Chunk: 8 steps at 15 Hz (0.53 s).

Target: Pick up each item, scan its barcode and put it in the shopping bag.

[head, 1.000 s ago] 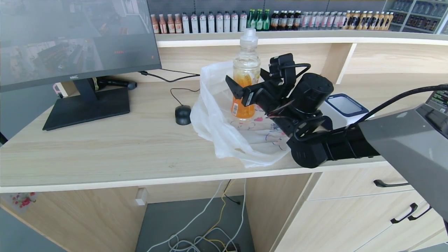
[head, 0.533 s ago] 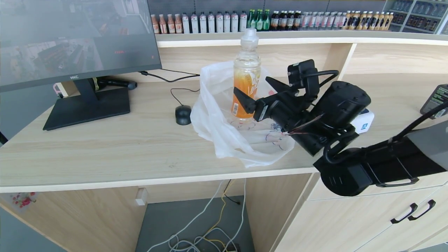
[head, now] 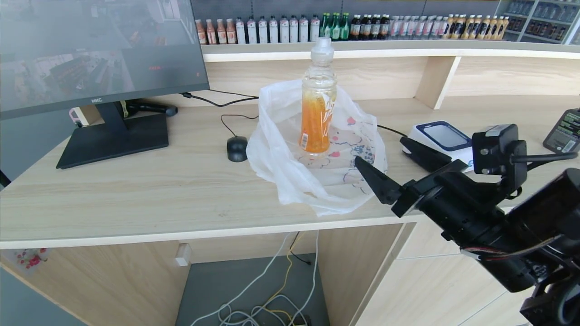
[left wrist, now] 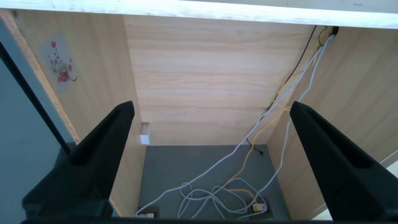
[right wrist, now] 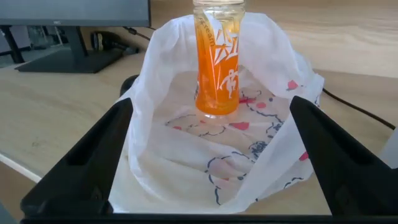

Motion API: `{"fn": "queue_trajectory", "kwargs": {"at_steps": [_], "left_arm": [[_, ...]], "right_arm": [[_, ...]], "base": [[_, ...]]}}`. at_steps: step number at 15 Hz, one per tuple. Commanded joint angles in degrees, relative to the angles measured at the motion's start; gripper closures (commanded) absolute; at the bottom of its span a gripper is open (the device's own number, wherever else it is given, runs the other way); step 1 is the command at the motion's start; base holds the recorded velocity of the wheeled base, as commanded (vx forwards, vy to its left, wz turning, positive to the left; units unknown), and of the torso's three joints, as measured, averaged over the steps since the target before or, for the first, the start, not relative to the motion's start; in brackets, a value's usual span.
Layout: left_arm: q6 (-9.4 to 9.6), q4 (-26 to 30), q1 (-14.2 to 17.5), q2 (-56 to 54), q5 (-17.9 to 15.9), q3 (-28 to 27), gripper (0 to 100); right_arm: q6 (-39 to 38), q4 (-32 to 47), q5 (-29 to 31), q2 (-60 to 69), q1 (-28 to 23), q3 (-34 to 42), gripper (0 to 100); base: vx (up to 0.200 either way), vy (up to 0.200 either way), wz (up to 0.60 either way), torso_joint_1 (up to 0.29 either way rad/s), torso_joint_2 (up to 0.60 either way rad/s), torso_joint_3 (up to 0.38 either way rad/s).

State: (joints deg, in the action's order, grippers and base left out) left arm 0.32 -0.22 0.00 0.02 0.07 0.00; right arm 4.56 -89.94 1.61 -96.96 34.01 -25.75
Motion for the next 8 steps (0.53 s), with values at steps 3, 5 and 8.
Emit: {"fn": "queue_trajectory", "kwargs": {"at_steps": [3, 5, 8], "left_arm": [[-0.14, 0.04, 0.0, -0.02, 0.01, 0.0, 0], [-0.23, 0.04, 0.0, -0.02, 0.01, 0.0, 0], [-0.23, -0.04, 0.0, -0.02, 0.01, 0.0, 0]], "right_arm": [[0.1, -0.06, -0.03, 5.29, 0.35, 5.27, 0], [0.1, -0.06, -0.03, 7.4, 0.35, 6.67, 0], [0.1, -0.06, -0.12, 6.7, 0.88, 6.94, 0]], "base": [[0.0, 0.0, 0.0, 0.0, 0.0, 0.0], [0.0, 0.0, 0.0, 0.0, 0.0, 0.0], [-0.067, 0.0, 0.0, 0.001, 0.0, 0.001]]}}
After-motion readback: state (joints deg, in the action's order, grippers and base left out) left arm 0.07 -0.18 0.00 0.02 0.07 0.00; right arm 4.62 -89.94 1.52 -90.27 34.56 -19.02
